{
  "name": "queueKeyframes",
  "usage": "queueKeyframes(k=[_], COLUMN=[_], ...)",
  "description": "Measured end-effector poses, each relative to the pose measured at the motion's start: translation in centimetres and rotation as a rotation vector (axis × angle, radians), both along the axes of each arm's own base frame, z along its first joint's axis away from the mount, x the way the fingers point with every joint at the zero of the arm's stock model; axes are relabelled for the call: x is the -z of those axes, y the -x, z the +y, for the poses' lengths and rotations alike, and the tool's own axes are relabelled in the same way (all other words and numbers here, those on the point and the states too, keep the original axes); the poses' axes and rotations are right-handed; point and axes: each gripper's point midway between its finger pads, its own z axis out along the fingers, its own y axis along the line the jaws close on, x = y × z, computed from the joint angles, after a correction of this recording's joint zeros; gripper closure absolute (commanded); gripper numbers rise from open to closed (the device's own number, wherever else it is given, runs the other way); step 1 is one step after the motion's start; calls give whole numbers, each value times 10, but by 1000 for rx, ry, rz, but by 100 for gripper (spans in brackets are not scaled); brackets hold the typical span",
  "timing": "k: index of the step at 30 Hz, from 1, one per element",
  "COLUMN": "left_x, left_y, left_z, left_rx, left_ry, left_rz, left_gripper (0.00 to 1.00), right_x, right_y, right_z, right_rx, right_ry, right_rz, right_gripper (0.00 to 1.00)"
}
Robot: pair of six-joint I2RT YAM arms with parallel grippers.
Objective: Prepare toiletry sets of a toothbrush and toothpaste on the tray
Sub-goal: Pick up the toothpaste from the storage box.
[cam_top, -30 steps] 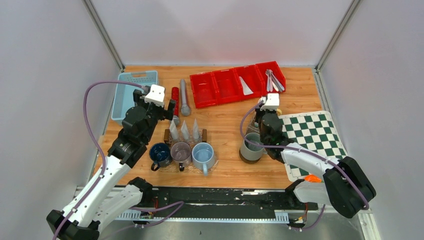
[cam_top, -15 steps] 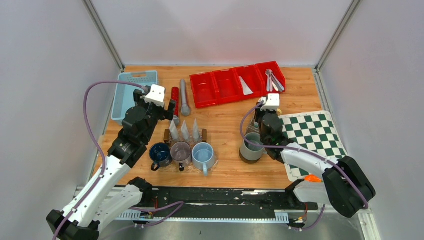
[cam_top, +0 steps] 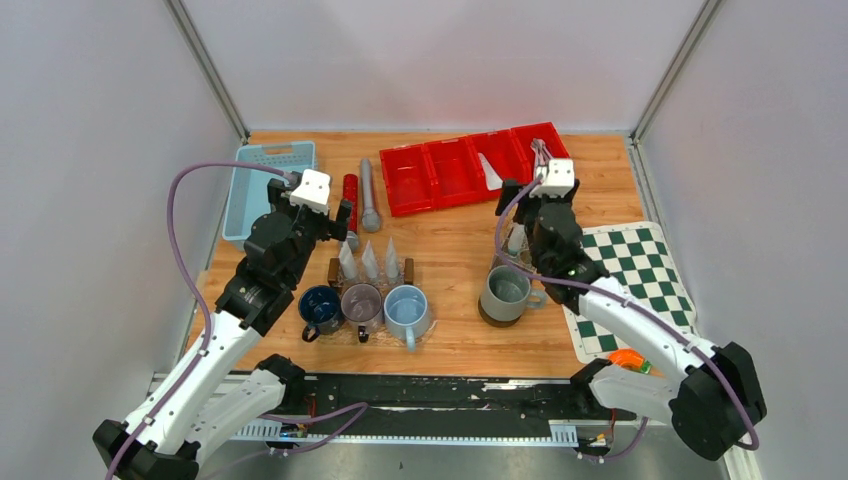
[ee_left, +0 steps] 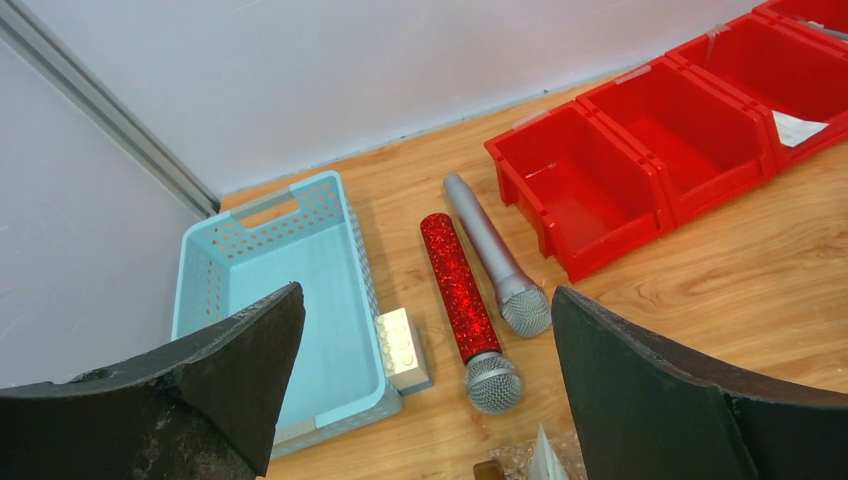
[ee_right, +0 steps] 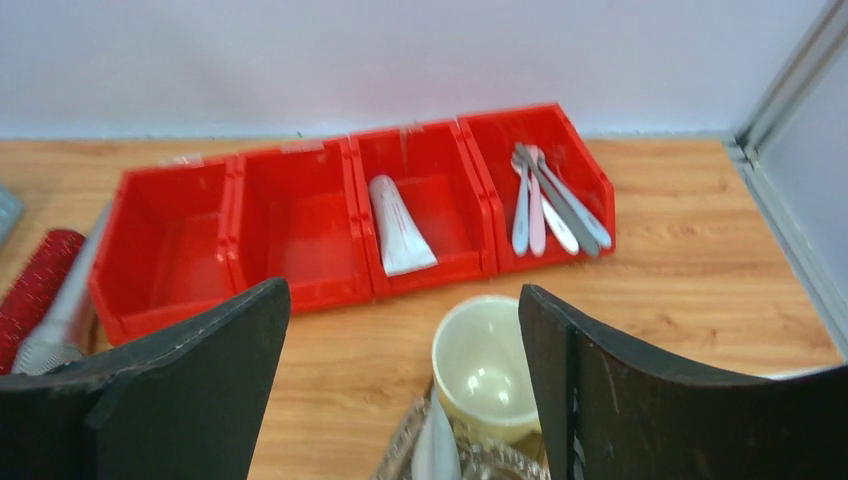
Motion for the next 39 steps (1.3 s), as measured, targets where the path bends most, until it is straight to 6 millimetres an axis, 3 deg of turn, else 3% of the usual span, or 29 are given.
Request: queueKeyframes(k=[4,8,12,24,29,39], left_x=[0,0,0,0,1,4], left_y=[0,0,0,0,0,-2], left_z=[0,0,0,0,-1,-2], left_rx=[0,0,0,3,6,6], left_ry=[0,0,0,0,-1,-7], left_rz=[0,0,1,1,3,13], left_gripper=[0,0,0,0,0,0], right_x=[-49,-84,-90,28,62,134], right_y=[-17,-40,-72,-162,-184,-205], right_z=[5,3,1,-19,-11,6], right_rx=[-39,-71,-102,-208,-273,-350], right_ry=[-23,-33,-21,-67,-83,-103], right_rz=[-4,20,101,501,583,724], right_gripper=[14,14,17,30,37,47])
